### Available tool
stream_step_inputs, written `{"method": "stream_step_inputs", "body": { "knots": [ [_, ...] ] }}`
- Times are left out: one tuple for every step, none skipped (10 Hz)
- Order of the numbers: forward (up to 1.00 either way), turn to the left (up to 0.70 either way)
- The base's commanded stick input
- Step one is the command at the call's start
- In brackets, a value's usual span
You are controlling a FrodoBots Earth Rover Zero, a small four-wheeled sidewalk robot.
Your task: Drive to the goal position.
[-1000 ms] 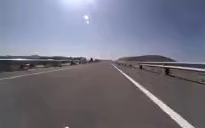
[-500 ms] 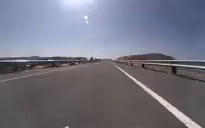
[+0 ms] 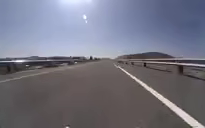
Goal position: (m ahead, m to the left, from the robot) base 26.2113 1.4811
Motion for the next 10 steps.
{"method": "stream_step_inputs", "body": {
  "knots": [
    [1.0, 0.0],
    [1.0, 0.0],
    [1.0, 0.0],
    [1.0, 0.0],
    [1.0, 0.0],
    [1.0, 0.0],
    [1.0, 0.0],
    [1.0, 0.0],
    [1.0, 0.0],
    [1.0, 0.0]
  ]
}}
